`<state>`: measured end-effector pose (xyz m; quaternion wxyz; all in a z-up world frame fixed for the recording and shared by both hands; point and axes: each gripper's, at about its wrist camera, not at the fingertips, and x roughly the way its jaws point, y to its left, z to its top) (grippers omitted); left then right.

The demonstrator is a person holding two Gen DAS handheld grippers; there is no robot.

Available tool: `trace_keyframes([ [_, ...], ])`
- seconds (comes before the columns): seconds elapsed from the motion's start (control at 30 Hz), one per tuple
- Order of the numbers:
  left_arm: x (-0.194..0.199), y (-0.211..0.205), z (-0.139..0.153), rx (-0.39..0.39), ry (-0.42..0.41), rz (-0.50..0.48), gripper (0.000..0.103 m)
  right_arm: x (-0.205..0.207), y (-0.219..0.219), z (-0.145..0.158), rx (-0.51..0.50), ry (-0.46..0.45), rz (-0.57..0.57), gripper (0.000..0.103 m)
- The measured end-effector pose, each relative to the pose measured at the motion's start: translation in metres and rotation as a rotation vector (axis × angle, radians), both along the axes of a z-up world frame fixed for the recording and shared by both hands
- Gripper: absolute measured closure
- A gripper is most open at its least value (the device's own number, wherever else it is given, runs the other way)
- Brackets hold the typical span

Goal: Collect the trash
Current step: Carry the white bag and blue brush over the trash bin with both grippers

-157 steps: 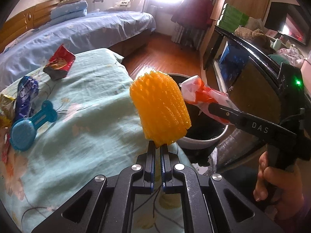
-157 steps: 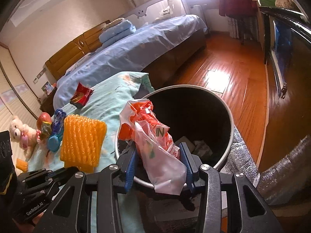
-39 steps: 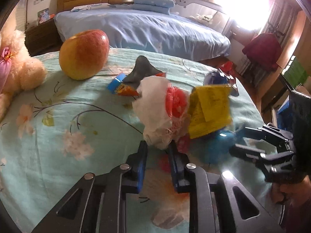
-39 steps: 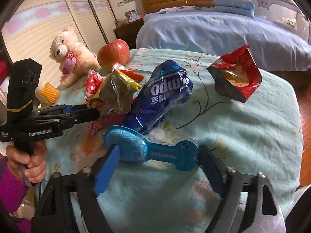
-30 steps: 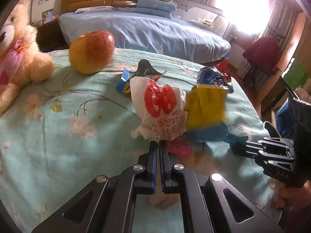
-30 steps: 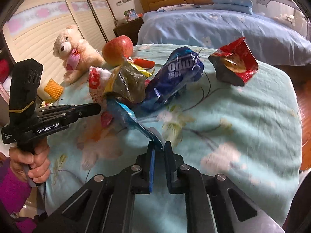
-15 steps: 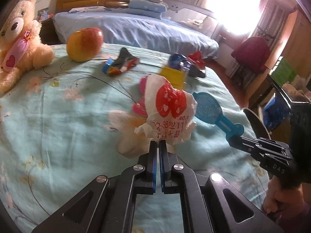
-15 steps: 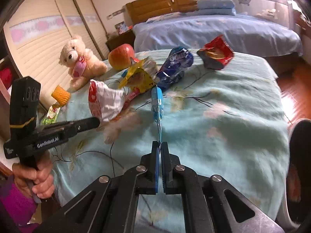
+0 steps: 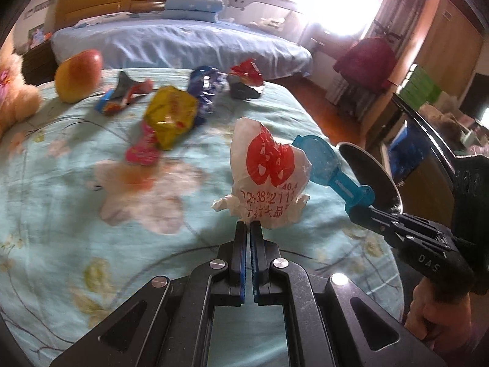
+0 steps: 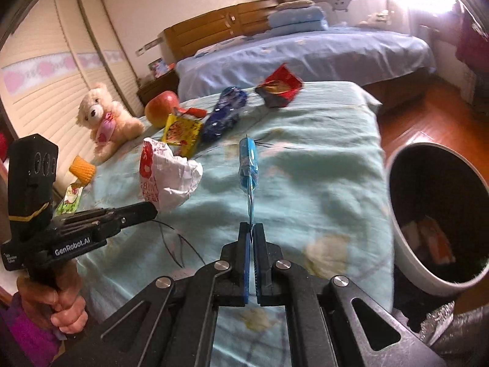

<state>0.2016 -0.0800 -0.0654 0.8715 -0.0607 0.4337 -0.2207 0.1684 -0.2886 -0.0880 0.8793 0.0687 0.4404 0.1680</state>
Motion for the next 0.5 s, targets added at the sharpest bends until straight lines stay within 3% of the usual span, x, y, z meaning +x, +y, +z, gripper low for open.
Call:
trace_keyframes([
  [0.5,0.005,-0.056,-0.004,0.024,0.005,-0.094,0.102,-0.023,-0.041,0.003,-0.003,-0.022,-0.112,0.101],
])
